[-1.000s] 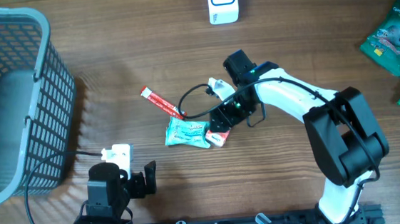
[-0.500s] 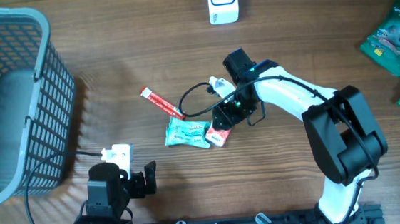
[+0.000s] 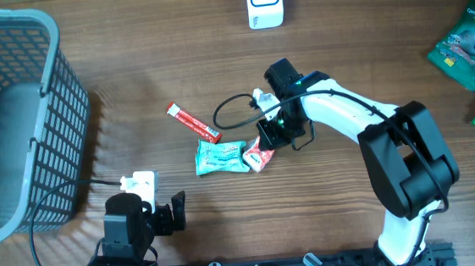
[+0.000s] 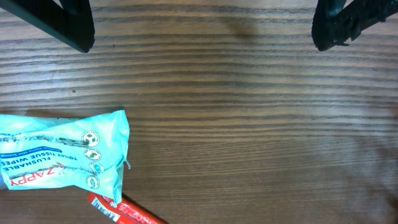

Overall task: Scan the item barcode
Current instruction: 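Lift the tissue pack and hold it up under the scanner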

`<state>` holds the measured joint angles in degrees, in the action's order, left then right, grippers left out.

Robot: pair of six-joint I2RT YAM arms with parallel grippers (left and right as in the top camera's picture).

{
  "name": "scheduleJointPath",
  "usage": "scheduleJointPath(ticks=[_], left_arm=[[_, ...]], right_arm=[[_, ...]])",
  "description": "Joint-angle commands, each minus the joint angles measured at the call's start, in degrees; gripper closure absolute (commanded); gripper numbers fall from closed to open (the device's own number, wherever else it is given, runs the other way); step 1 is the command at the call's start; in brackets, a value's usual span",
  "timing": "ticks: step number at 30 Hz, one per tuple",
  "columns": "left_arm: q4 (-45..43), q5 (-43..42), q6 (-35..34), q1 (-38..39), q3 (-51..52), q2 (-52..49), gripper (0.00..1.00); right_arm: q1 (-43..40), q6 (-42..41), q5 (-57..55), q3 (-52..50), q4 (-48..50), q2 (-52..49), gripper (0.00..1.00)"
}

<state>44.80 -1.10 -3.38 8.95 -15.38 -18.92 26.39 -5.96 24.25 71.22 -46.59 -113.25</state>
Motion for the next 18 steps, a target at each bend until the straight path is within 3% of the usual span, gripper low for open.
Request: scheduleJointPath(ticks=[1,5,8,11,18], left_arm=[[-0.2,0.6,-0.1,0.3,0.1,0.0,0.0],[-0.2,0.6,-0.1,0.3,0.1,0.0,0.0],[-0.2,0.6,-0.1,0.3,0.1,0.0,0.0],[-0.2,0.6,-0.1,0.3,0.1,0.0,0.0],[-0.2,0.6,-0.1,0.3,0.1,0.0,0.0]], right_arm=[[-3.4,-16.8,-6.9,8.5,-10.1,-1.5,0.96],[-7.2,-32.1,-6.1,16.2,-23.3,-1.4,0.95],[-10.2,-38.8,-0.5,18.4,-30.7,-1.4,0.87],[-12.5,-39.6,8.6,18.3,-36.3,-1.4,0.85],[-13.4,-39.6,14.5,18.3,-41.0,-1.4,0.95]])
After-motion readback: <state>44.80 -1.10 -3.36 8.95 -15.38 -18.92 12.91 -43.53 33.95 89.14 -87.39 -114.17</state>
